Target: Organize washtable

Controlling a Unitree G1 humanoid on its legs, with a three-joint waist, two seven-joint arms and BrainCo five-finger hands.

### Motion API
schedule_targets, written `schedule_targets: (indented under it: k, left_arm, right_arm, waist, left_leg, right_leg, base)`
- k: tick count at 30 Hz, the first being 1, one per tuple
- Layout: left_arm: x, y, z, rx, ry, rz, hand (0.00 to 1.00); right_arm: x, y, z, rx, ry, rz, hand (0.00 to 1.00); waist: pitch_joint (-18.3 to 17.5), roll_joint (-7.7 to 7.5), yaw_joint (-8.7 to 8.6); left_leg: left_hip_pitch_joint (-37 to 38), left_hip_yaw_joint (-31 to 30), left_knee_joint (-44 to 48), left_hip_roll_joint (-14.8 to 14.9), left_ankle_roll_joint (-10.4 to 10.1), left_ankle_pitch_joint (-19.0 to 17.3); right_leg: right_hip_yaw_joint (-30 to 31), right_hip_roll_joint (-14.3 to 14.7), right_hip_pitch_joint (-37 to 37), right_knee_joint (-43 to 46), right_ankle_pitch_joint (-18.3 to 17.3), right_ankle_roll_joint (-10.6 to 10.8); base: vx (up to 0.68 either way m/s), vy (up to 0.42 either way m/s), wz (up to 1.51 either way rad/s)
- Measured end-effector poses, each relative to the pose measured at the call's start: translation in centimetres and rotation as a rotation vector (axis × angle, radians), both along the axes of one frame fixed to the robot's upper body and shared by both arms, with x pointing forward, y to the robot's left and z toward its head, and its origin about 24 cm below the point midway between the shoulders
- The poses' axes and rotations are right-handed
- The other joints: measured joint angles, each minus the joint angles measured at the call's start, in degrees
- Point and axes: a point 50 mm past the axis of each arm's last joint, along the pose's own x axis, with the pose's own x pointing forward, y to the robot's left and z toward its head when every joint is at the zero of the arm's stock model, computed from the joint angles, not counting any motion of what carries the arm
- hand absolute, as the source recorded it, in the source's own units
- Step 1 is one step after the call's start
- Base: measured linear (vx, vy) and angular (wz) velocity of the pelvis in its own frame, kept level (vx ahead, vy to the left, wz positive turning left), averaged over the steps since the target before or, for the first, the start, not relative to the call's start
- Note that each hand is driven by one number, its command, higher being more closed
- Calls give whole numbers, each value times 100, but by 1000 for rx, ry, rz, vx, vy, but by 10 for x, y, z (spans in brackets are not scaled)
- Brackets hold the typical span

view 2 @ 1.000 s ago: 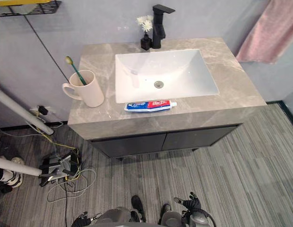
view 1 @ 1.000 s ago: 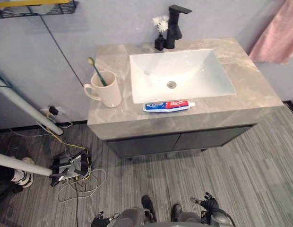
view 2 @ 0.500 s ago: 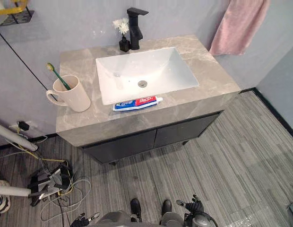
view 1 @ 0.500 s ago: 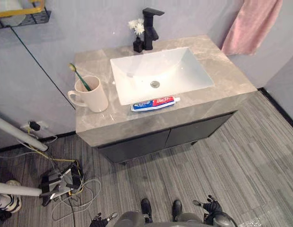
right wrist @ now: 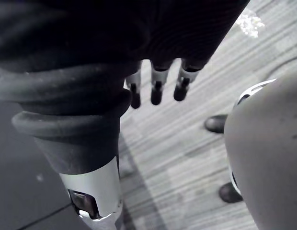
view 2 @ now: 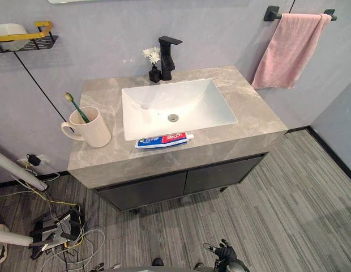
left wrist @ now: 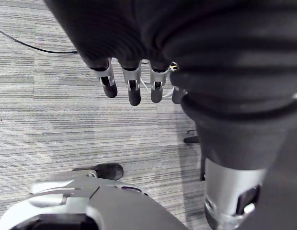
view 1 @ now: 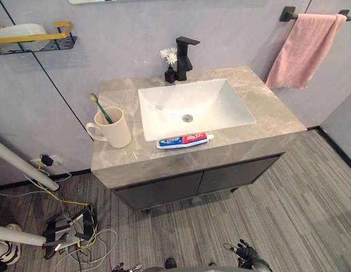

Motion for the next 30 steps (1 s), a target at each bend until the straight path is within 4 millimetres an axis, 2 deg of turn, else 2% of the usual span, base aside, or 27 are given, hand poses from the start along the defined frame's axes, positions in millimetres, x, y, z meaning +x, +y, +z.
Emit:
schedule_targets:
  k: [11,12,14,15,16,17,18,20,21,23,24,25,26,30]
  left_arm:
    - [-3,1,-1,-20,-6,88,0]
    - [-4,1,-1,-21,-7,96,0]
    - [-5,0,-1,-21,0,96,0]
    - [-5,0,-1,-21,1,93,0]
    - [-4,0,-1,-20,-4,90,0]
    - [-4,0,-1,-19,-4,88,0]
    - [-4,2,0,-13,-5,85,0]
    - [-2,7,1,0,-8,74,0]
    - [0,10,1,7,-9,60,0]
    - [2,13,2,17,-9,44,0]
    - [3,11,2,14,-10,40,0]
    - [3,9,1,10,-11,42,0]
    - [2,6,1,2,-9,49,0]
    - [0,2,-1,-15,-9,93,0]
  right_arm:
    - [-19,-10,-3,55,12,-283,0]
    - [-22,-12,-4,56,16,-309,0]
    - [-25,-15,-4,55,17,-344,0]
    - [-25,-17,-3,54,12,-358,0]
    - [-25,-20,-3,55,4,-380,0]
    - [-25,-21,-2,55,-1,-393,0]
    - [-25,-20,-2,59,-5,-400,0]
    - [-25,-17,-3,68,0,-401,0]
    - [-28,-14,-4,75,7,-410,0]
    - [-33,-11,-5,83,19,-417,0]
    - [-38,-11,-6,83,34,-425,0]
    - [-40,-12,-6,77,39,-425,0]
    - [-42,-13,-6,75,43,-426,0]
    - [-43,-17,-6,61,43,-411,0]
  waist:
    - [-2,-14,12]
    - [0,-17,17]
    - [16,-12,-1]
    - [71,1,-10]
    - [152,-11,-3]
    - [158,-21,-3]
    - [190,-24,-23]
    - [223,-130,-34]
    - [211,-195,-27]
    - [181,-273,-17]
    - [180,-260,-26]
    - [148,-254,-14]
    - [150,-172,4]
    - [152,-114,1]
  left_leg:
    - [-121,-84,5,5,-41,-28]
    - [-83,-81,6,1,-66,-47]
    - [2,-63,13,-3,-128,-89]
    - [105,-66,35,-15,-147,-107]
    - [171,-67,40,-23,-147,-106]
    - [202,-86,40,-24,-147,-106]
    - [280,-193,43,-24,-170,-120]
    - [318,-327,44,-10,-179,-127]
    - [294,-426,45,17,-180,-127]
    - [156,-608,42,21,-218,-152]
    - [149,-727,21,90,-241,-161]
    - [144,-771,6,149,-269,-162]
    - [132,-796,5,248,-284,-161]
    - [-42,-991,170,459,-467,-131]
  right_leg:
    - [-326,-45,63,-222,24,79]
    - [-348,-72,95,-141,-34,160]
    - [-403,-198,-35,429,-342,312]
    - [-474,-360,-236,1137,-636,367]
    - [-555,-554,-528,2029,-842,262]
    - [-589,-644,-666,2415,-889,216]
    - [-652,-807,-910,2893,-1086,177]
    - [-653,-900,-918,2639,-1169,219]
    - [-545,-878,-898,2165,-1140,252]
    - [-270,-791,-827,1447,-745,285]
    - [-394,-725,-687,1261,-510,292]
    - [-469,-663,-621,1163,-494,268]
    - [-594,-546,-518,1001,-490,256]
    - [-1057,-308,-238,620,-421,136]
  base:
    - [11,-23,8]
    - [42,-20,9]
    - [51,5,14]
    - [59,53,13]
    - [32,62,10]
    - [45,45,14]
    - [66,15,21]
    - [72,-11,31]
    - [2,-83,41]
    - [-6,-118,50]
    - [23,-136,47]
    - [43,-160,47]
    - [45,-156,29]
    - [99,-125,44]
